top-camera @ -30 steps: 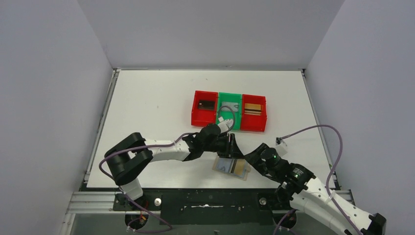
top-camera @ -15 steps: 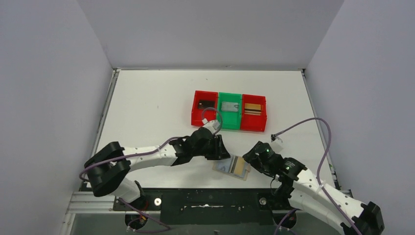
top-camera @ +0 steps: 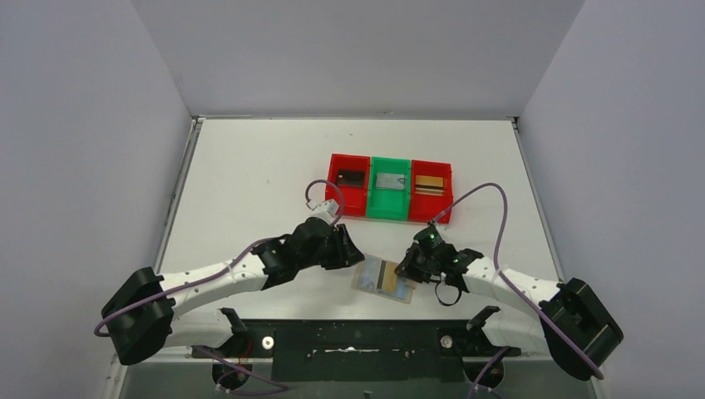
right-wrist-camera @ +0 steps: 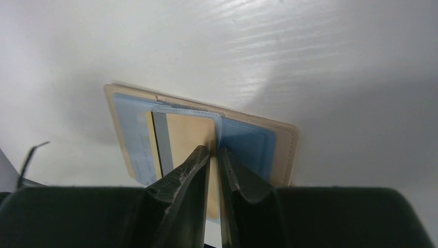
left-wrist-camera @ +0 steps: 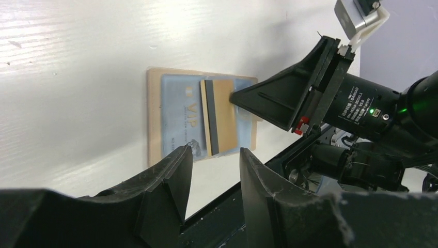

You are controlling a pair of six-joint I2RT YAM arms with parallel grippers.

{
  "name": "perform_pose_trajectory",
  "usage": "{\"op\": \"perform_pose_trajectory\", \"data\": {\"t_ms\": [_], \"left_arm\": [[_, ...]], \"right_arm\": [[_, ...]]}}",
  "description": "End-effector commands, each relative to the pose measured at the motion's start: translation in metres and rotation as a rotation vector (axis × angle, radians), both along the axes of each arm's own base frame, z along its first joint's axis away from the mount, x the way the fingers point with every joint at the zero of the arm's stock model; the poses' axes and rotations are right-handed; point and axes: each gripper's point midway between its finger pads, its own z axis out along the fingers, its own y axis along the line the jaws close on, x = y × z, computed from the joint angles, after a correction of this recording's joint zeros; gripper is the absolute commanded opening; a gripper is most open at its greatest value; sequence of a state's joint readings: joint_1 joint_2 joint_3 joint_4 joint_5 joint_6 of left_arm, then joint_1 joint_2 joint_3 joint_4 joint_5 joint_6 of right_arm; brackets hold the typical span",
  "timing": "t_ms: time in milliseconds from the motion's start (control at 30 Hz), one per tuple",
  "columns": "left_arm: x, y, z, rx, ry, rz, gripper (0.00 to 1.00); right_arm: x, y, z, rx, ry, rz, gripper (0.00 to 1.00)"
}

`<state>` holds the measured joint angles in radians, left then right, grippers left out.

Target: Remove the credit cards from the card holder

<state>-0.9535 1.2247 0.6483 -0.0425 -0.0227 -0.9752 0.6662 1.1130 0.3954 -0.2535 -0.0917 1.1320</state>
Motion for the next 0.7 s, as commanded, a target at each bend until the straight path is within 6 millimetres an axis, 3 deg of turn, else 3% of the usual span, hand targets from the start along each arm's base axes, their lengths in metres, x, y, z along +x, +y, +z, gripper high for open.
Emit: {"op": "perform_pose_trajectory", "data": {"t_ms": [0,333,667], "left_arm": [[-0.001,0.001,-0.003,-0.008,0.0,-0.017,0.39],[-0.01,-0.043,-0.03,-0.104,0.132,-0.122,0.42],[-0.008,-0.055,-0.054,-0.064,0.182,-0.121,0.42]], "right_arm": [[0.024,0.023,0.014,0.026,-0.073,0.098,0.15],[0.018,0.016,-0.003,-0.02,-0.027,0.105,0.12],[0.012,0.011,-0.011,-0.018,-0.019,0.087,0.13]]}}
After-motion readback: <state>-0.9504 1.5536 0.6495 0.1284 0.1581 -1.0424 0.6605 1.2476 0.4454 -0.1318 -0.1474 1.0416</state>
